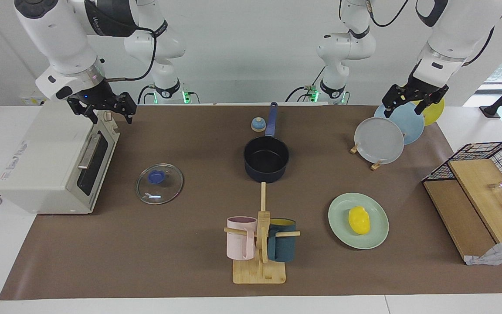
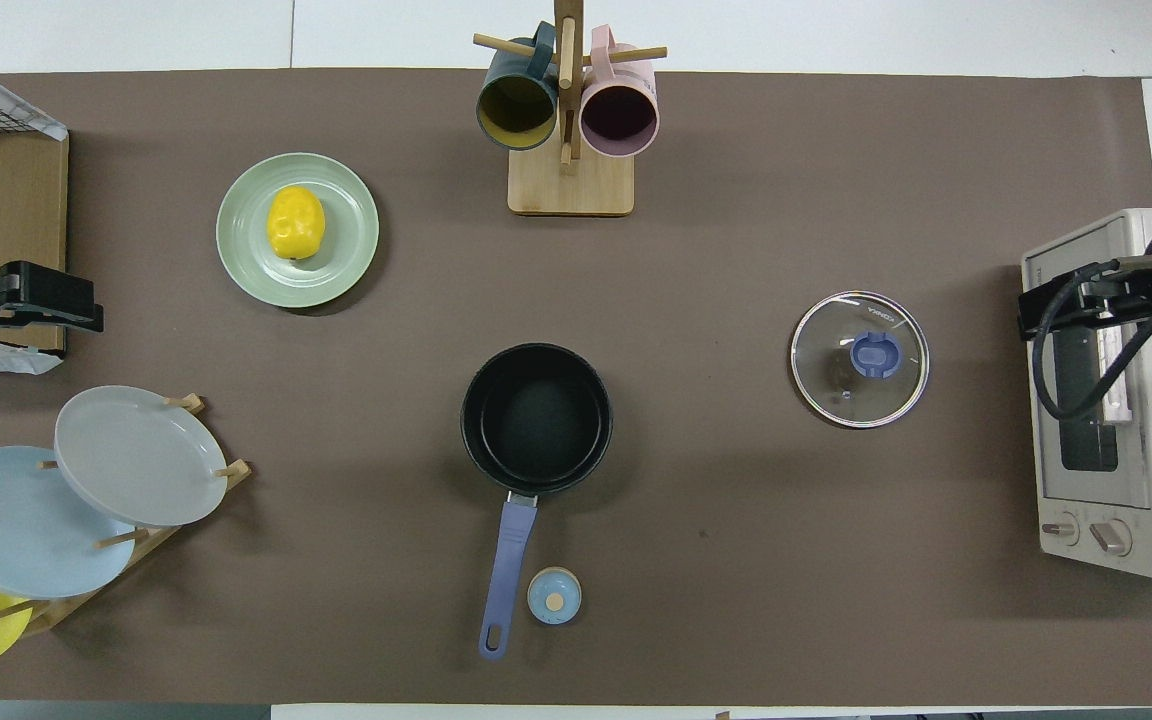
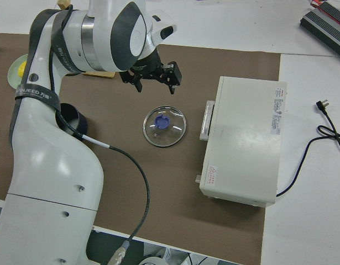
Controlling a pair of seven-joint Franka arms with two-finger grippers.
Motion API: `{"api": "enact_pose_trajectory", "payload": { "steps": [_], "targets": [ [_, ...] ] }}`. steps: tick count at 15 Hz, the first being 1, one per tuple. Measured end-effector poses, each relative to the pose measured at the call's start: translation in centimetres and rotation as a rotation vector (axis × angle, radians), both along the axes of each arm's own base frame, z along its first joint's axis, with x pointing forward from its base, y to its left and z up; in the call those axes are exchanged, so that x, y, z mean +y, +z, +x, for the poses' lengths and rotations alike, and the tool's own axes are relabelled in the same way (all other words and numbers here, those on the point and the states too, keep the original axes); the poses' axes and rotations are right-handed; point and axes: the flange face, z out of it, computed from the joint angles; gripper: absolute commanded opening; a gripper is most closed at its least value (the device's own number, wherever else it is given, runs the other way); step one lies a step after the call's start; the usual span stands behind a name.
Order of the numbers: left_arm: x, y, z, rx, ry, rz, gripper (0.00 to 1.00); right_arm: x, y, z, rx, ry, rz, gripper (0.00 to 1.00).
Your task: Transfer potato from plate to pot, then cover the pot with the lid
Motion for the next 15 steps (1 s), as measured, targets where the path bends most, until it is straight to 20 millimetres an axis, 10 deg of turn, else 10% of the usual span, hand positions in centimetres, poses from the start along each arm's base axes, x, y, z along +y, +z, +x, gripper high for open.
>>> {"api": "enact_pose_trajectory", "payload": {
  "steps": [8, 15],
  "targets": [
    [-0.4, -1.1, 1.9, -0.061, -0.004, -0.008, 1.0, 2.7, -5.5, 1.0, -0.085, 0.07, 0.006, 1.0],
    [-4.2, -16.7, 16.0, -0.023, -0.038, -0.046, 1.0, 4.3, -20.9, 3.1, -0.138, 0.111, 0.022, 1.0]
  ]
}}
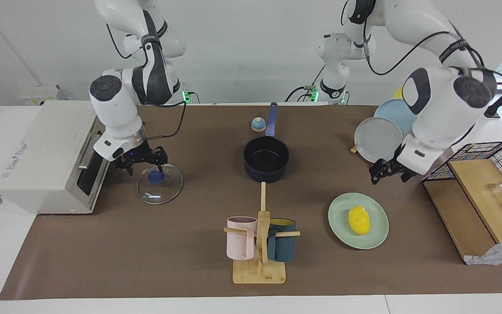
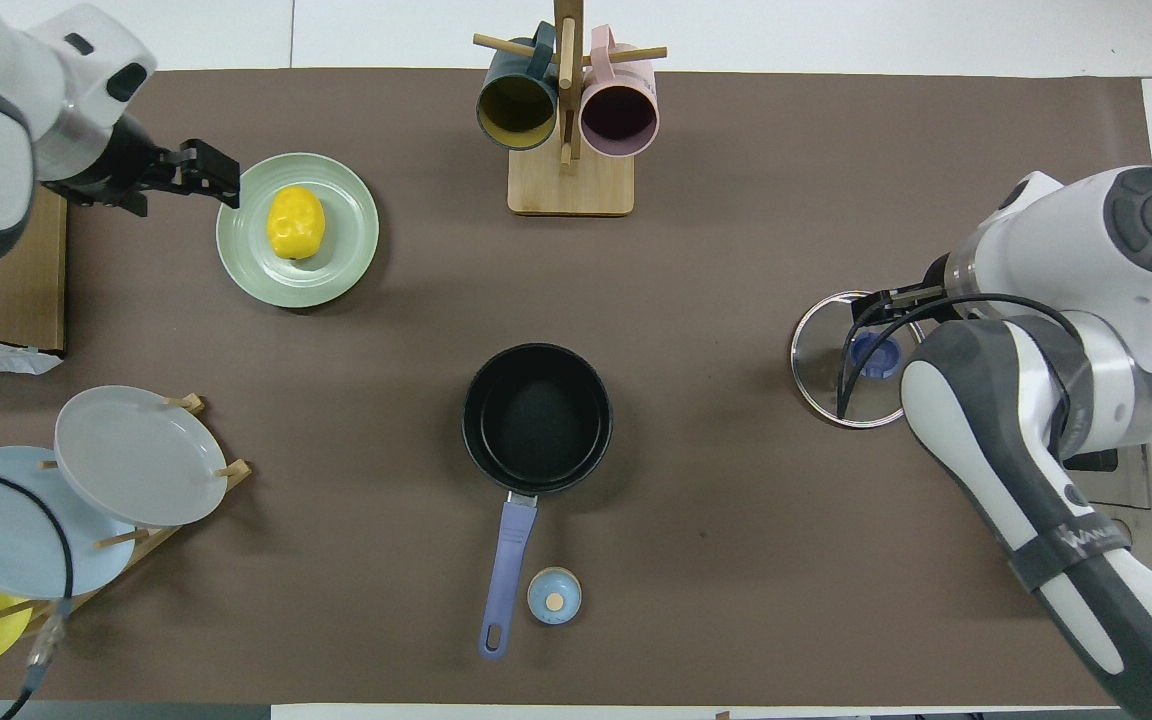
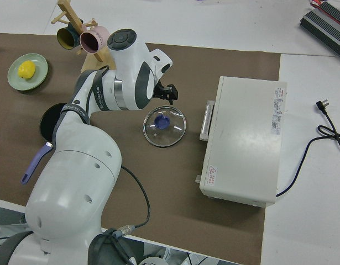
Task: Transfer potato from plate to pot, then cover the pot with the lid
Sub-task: 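Grasp the potato with the left gripper while the right gripper reaches the lid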
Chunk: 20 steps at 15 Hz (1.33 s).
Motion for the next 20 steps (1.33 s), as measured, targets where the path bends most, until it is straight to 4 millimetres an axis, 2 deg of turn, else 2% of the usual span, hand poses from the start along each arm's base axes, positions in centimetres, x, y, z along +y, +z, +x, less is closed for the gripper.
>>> {"api": "enact_pose_trajectory", "payload": {
  "steps": [2, 4, 6, 9, 13, 14, 15, 16, 17, 18, 20],
  "targets": [
    [-0.8, -5.6, 2.8, -0.011, -0.009, -0.012, 1.0, 0.6, -3.0, -0.3, 0.015, 0.012, 0.001, 1.0],
    [-0.9, -9.5, 4.1, -0.004, -0.033, -0.016, 1.0, 0.9, -5.0, -0.6, 0.04, 0.02, 0.0, 1.0],
    [-0.8, -10.7, 4.5, 0.002, -0.055, -0.016, 1.0, 0.8, -6.0, -0.7, 0.057, 0.029, -0.001, 1.0],
    [-1.2, -11.0, 4.5, -0.007, -0.072, -0.017, 1.0, 0.7, -6.3, -0.8, 0.063, 0.049, -0.002, 1.0],
    [-2.7, -13.1, 3.9, -0.012, -0.106, 0.003, 1.0, 0.6, -6.5, -0.9, 0.07, 0.063, -0.003, 0.97],
    [-3.0, -13.8, 3.7, -0.015, -0.112, 0.009, 0.93, 0.6, -6.6, -1.0, 0.072, 0.067, -0.003, 0.97],
    [-3.1, -14.4, 3.4, -0.015, -0.116, 0.01, 0.73, 0.5, -6.8, -1.1, 0.076, 0.076, -0.003, 0.97],
    [-3.2, -14.7, 3.2, -0.013, -0.119, 0.012, 0.42, 0.4, -7.0, -1.3, 0.081, 0.083, -0.003, 0.97],
    [-3.2, -14.8, 3.0, -0.012, -0.123, 0.012, 0.04, 0.3, -7.2, -1.4, 0.085, 0.085, -0.004, 0.91],
    [-3.3, -14.8, 3.0, -0.012, -0.128, 0.014, 0.0, 0.2, -7.3, -1.5, 0.089, 0.087, -0.004, 0.8],
    [-3.3, -14.3, 2.9, -0.013, -0.135, 0.016, 0.0, 0.1, -7.5, -1.6, 0.093, 0.089, -0.004, 0.54]
  ]
}}
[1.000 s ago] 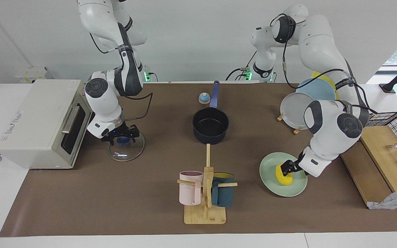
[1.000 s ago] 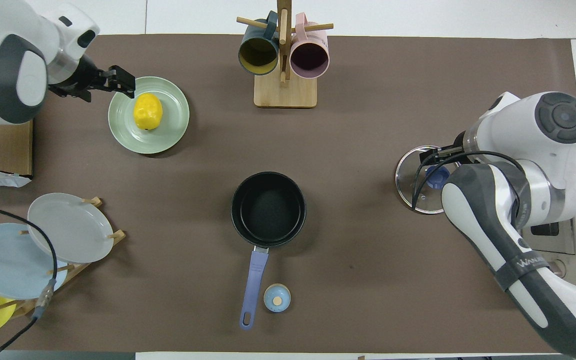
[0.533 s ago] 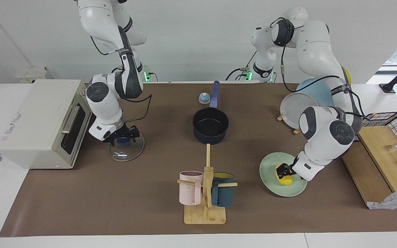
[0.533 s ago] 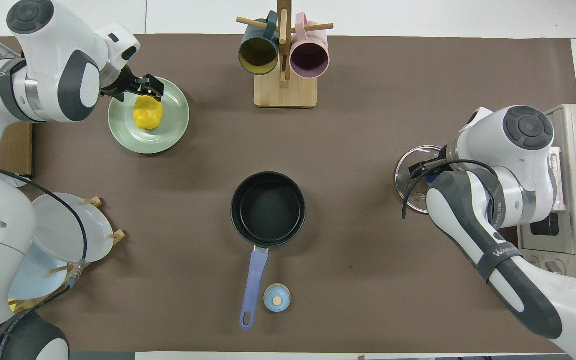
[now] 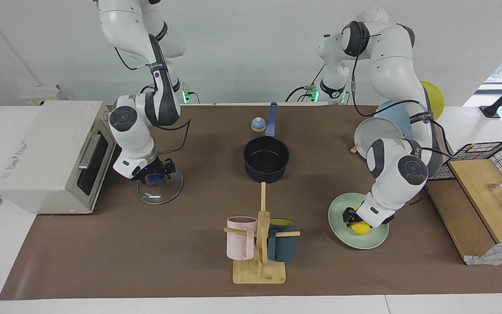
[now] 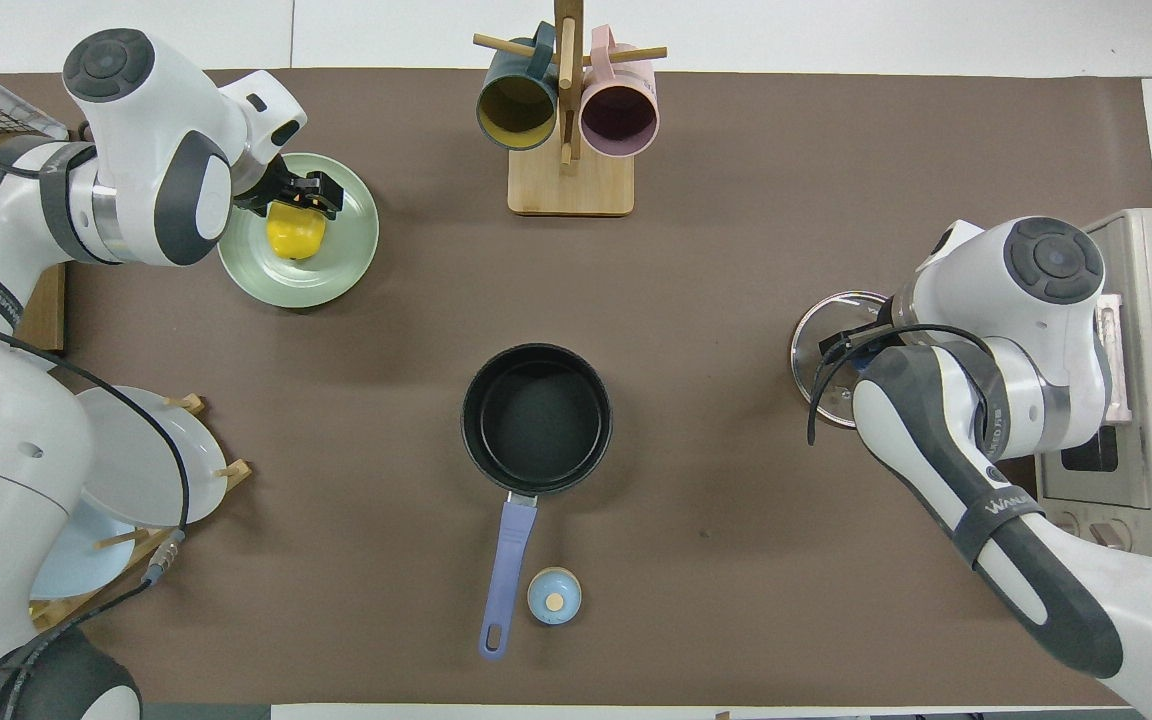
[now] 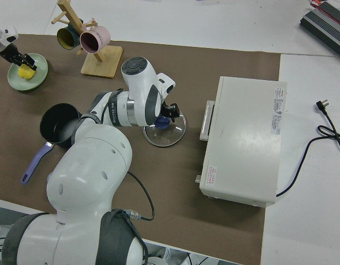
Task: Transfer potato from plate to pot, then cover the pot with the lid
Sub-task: 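Grasp the potato with the left gripper while the right gripper reaches the lid, then carry the potato with the left gripper while the right gripper lifts the lid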
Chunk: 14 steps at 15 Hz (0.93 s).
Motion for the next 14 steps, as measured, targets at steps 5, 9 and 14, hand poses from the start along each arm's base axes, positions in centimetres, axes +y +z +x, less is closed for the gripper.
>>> {"api": "enact_pose_trajectory", "payload": {
  "steps": [5, 9, 14],
  "targets": [
    [-2.5, 8.4, -0.9, -0.022, 0.055, -0.043, 0.0, 0.2, 0.2, 0.0, -0.001, 0.007, 0.0, 0.05],
    [-8.7, 20.4, -8.2, 0.02, 0.15, -0.078, 0.0, 1.2, 2.4, 0.8, 0.032, 0.023, -0.005, 0.0],
    [-23.4, 17.1, -20.5, 0.022, 0.239, -0.082, 0.0, 1.9, 15.4, 3.2, 0.097, 0.036, -0.018, 0.0]
  ]
}}
